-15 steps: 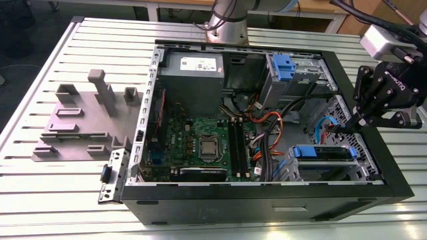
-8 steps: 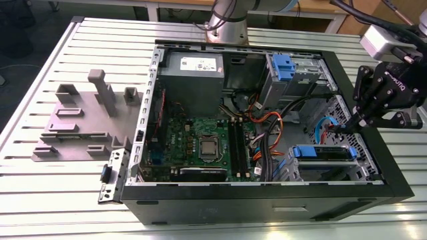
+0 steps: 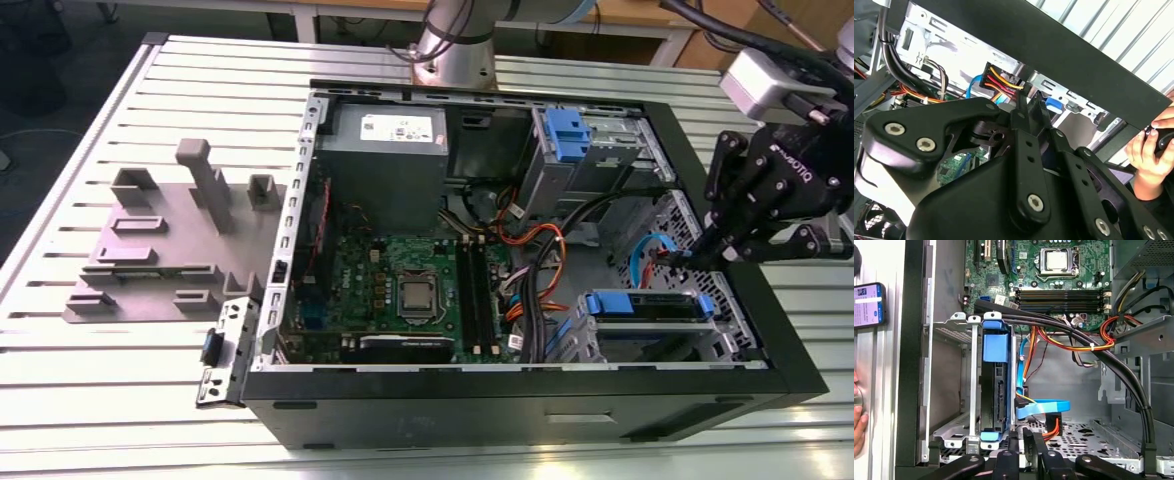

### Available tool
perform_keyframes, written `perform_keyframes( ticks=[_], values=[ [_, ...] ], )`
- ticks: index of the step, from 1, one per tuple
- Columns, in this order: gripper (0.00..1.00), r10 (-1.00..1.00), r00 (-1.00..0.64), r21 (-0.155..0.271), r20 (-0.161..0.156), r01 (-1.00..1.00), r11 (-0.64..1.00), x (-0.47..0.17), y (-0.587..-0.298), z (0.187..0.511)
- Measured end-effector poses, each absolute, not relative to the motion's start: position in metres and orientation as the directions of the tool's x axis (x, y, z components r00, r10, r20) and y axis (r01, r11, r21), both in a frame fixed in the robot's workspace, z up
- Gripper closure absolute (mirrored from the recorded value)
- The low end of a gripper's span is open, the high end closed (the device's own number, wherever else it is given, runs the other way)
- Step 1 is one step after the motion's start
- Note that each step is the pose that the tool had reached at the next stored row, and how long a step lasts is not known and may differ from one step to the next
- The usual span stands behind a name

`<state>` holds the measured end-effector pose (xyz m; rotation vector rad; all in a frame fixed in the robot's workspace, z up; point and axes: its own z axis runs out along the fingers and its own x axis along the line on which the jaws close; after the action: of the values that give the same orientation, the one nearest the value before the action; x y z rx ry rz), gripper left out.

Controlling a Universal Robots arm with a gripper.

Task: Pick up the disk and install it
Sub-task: 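Insert the first disk wire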

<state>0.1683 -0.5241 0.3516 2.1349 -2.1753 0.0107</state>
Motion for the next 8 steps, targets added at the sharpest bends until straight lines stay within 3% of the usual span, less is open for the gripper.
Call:
perform_keyframes(
  ticks=[1, 8],
  values=[
    [0.75, -0.997, -0.017, 0.060, 0.075, -0.998, 0.021, 0.1683, -0.5241, 0.3516],
    [0.75, -0.997, -0.017, 0.061, 0.078, -0.998, 0.021, 0.1683, -0.5185, 0.3502]
  ],
)
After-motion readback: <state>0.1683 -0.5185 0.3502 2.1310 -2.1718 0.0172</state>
